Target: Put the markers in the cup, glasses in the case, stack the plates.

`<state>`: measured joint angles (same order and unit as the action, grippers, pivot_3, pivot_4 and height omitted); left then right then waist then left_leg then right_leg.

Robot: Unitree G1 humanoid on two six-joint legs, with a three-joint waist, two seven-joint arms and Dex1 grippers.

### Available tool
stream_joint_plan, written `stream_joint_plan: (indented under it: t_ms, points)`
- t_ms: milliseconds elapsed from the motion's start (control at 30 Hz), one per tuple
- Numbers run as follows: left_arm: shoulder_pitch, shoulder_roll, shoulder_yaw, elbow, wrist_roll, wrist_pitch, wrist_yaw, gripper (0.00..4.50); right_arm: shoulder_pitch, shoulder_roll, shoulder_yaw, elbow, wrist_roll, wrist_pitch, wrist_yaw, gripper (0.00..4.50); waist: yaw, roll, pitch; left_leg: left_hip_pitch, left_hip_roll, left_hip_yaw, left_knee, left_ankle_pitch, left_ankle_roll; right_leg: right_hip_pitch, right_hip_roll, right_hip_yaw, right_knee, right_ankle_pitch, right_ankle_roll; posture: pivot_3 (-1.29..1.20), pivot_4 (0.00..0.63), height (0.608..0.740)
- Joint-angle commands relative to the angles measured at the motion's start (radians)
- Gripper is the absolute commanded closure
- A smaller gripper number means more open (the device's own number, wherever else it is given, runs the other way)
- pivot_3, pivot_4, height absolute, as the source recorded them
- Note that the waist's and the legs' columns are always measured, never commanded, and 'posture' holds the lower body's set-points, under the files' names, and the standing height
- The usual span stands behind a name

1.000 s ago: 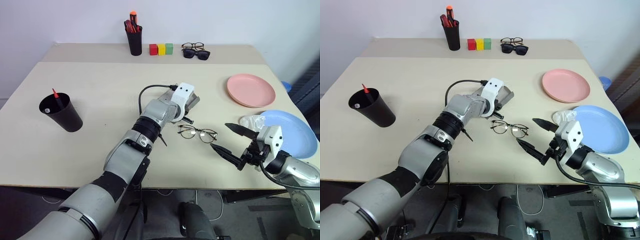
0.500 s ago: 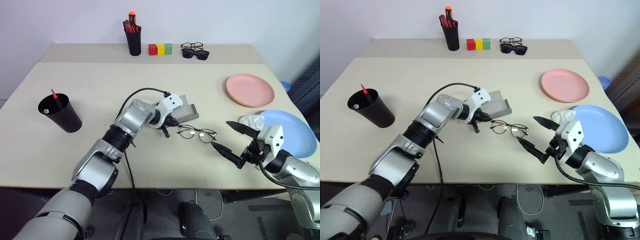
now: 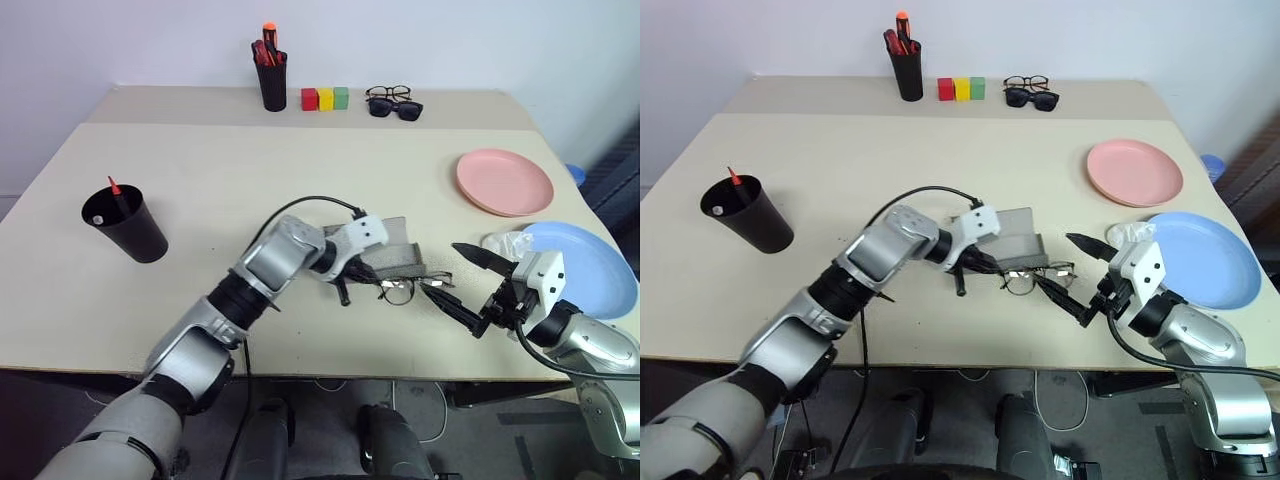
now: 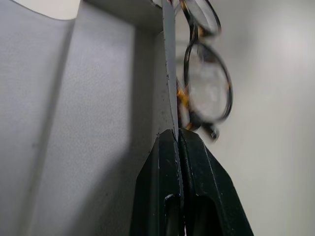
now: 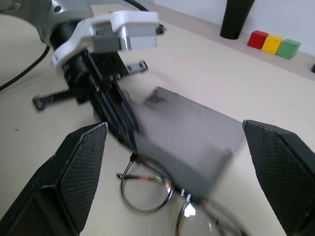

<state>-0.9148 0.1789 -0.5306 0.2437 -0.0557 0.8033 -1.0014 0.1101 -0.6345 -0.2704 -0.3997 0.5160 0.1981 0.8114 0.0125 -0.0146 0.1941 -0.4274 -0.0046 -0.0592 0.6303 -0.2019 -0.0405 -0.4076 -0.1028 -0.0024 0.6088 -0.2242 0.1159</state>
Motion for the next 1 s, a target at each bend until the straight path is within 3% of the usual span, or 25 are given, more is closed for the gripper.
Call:
stream_joint_plan:
  t_ms: [33,233,467,667,1000]
  points:
    - [-0.025,-0.008,0.020,-0.002,0.001,0.000,0.023,4.48,-0.006,0.005,-0.007,-0.040,0.006,-0.016,-0.005,0.00,-0.007,0.000,0.000,0.000,0.000,0.000,0.000,0.000,0.000,0.000,0.000,0.000,0.000,0.000,0.000,0.00,0.150,0.740]
    - [-0.057,0.062,0.048,0.113,0.032,-0.087,0.033,4.48,-0.011,-0.001,-0.006,-0.042,0.009,-0.007,-0.005,0.00,-0.011,0.000,0.000,0.001,0.000,0.000,0.000,0.000,0.000,-0.001,0.000,0.000,0.002,0.000,0.000,0.00,0.150,0.740]
    - [-0.061,0.171,0.006,0.231,0.103,-0.317,-0.043,4.48,-0.039,-0.015,-0.004,-0.022,0.012,0.004,0.013,0.00,-0.007,0.000,0.000,0.001,0.000,0.000,0.000,0.000,0.000,-0.001,0.000,0.000,0.002,0.000,0.000,0.00,0.150,0.740]
    - [-0.074,0.178,0.013,0.317,0.120,-0.406,-0.105,4.48,-0.041,-0.021,-0.004,-0.026,0.008,0.012,0.022,0.00,-0.005,0.001,0.000,0.001,0.000,0.000,0.000,0.000,0.000,0.000,0.000,0.000,0.002,0.000,0.000,0.00,0.150,0.740]
    - [-0.062,0.160,0.038,0.277,0.105,-0.381,-0.160,4.48,0.034,-0.043,-0.062,-0.049,0.029,0.030,0.041,0.00,-0.002,0.001,0.000,0.001,0.000,0.000,0.000,0.000,0.000,0.000,0.000,0.000,0.002,0.000,0.000,0.00,0.150,0.740]
